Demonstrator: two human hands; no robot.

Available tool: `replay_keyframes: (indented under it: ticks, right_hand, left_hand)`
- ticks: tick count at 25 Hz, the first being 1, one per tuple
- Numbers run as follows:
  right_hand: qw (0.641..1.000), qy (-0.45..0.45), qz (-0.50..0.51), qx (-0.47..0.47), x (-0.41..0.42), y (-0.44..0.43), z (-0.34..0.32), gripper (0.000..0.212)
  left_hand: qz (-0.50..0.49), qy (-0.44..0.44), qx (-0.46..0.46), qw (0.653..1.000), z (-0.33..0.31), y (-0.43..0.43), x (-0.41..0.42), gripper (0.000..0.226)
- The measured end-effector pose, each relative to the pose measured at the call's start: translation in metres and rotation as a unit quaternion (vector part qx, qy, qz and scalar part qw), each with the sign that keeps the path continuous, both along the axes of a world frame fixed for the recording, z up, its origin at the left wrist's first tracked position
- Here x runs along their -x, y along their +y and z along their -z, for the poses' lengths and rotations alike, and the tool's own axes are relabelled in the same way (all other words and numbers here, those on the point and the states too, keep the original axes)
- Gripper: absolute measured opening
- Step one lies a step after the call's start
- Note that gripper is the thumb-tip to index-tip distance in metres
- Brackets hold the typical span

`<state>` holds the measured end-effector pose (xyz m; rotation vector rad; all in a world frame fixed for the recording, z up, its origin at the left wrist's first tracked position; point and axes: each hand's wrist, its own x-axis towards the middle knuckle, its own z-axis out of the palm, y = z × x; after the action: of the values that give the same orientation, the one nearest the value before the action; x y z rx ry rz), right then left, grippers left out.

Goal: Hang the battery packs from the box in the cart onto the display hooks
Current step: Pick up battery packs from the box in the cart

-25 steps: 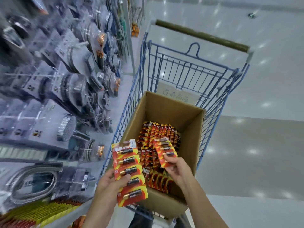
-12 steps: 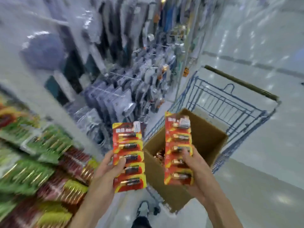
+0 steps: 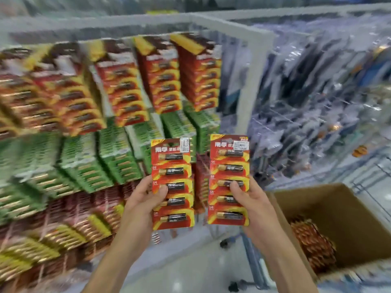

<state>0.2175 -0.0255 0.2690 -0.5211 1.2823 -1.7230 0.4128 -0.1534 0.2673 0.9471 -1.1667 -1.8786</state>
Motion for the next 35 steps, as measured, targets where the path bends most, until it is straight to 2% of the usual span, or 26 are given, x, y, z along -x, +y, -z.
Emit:
replay_keyframes:
  ticks: [4,9,12,15,18,22,28,29,32,35]
  right_hand:
    - [0.996,0.031,-0.086,0.004,-0.076,-0.054,-0.018,0.040]
    - [0.983,0.009,-0.181,0.020,-0.197,-0.108,-0.030,0.033]
    - [0.981,0.007,-0.193,0.008,-0.279,-0.134,-0.035,0.027]
    - [0.981,-0.005,-0.192,0.008,-0.354,-0.157,-0.042,0.028]
    - [0.981,-0.021,-0.194,0.001,-0.418,-0.176,-0.052,0.012]
    - [0.981,-0.038,-0.192,-0.015,-0.474,-0.201,-0.066,0.019]
    - [0.981,-0.025,-0.193,-0.013,-0.502,-0.245,-0.084,0.012]
    - [0.981,-0.026,-0.190,-0.008,-0.503,-0.252,-0.083,0.014]
    - [0.979,-0.020,-0.200,-0.010,-0.517,-0.272,-0.086,0.038]
    - [0.979,-0.021,-0.202,-0.013,-0.530,-0.285,-0.087,0.036]
  left_hand:
    - [-0.103,0.022,0.017,0.994,-0.022,-0.006,-0.094,0.037]
    - [-0.199,0.023,0.038,0.979,-0.033,-0.013,-0.226,0.032]
    - [-0.241,0.010,0.059,0.969,-0.037,-0.023,-0.314,0.027]
    - [-0.258,0.003,0.072,0.963,-0.046,-0.036,-0.391,0.039]
    - [-0.278,-0.008,0.086,0.957,-0.049,-0.050,-0.454,0.044]
    - [-0.296,-0.012,0.090,0.951,-0.056,-0.074,-0.507,0.036]
    - [-0.368,0.009,0.066,0.927,-0.064,-0.109,-0.533,0.031]
    - [-0.381,0.010,0.064,0.922,-0.066,-0.113,-0.535,0.029]
    - [-0.418,0.021,0.077,0.905,-0.070,-0.126,-0.546,0.027]
    - [-0.439,0.000,0.105,0.892,-0.077,-0.143,-0.562,0.030]
